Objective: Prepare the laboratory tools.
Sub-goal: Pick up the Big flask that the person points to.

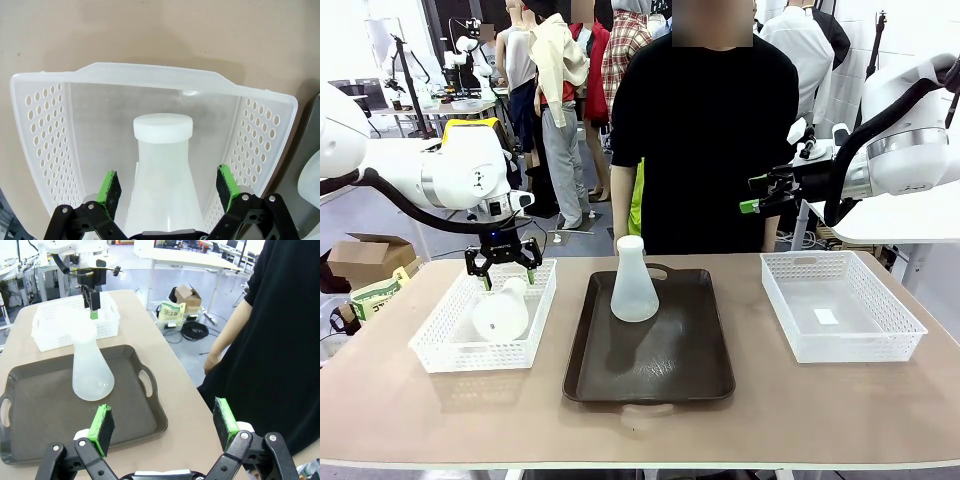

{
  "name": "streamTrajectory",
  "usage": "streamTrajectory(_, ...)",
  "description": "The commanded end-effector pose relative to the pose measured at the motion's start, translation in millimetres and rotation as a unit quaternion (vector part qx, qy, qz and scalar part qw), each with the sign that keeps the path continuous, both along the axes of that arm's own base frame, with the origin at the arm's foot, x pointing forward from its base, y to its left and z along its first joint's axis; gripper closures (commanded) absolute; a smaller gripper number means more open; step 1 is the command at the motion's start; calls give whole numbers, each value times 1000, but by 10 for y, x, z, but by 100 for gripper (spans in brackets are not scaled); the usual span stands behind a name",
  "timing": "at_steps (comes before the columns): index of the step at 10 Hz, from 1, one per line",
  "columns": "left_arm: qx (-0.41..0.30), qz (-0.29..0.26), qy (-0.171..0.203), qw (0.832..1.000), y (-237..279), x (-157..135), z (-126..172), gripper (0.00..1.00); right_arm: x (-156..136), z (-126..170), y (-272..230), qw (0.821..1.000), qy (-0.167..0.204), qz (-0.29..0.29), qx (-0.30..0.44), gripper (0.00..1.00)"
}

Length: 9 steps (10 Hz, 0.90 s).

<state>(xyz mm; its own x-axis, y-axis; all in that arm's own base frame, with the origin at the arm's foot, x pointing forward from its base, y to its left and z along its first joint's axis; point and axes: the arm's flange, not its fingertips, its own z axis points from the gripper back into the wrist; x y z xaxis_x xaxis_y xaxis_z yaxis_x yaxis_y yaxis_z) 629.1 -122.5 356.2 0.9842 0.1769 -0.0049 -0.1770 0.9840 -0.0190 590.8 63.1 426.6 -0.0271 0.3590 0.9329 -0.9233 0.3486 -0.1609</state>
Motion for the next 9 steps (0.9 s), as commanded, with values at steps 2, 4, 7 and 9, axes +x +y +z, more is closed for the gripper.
streamTrajectory(2,17,-2,-2,1000,29,109,-140,0,-9,-15,1,1000,2,2,-1,0)
streamTrajectory(4,11,-2,-7,1000,55,176,-213,0,-9,-15,1,1000,2,2,-1,0)
streamTrajectory(7,-5,-19,-6,1000,54,200,-255,22,-9,-15,1,1000,2,2,-1,0)
streamTrajectory(9,3,-24,-3,1000,37,221,-265,61,-9,-15,1,1000,2,2,-1,0)
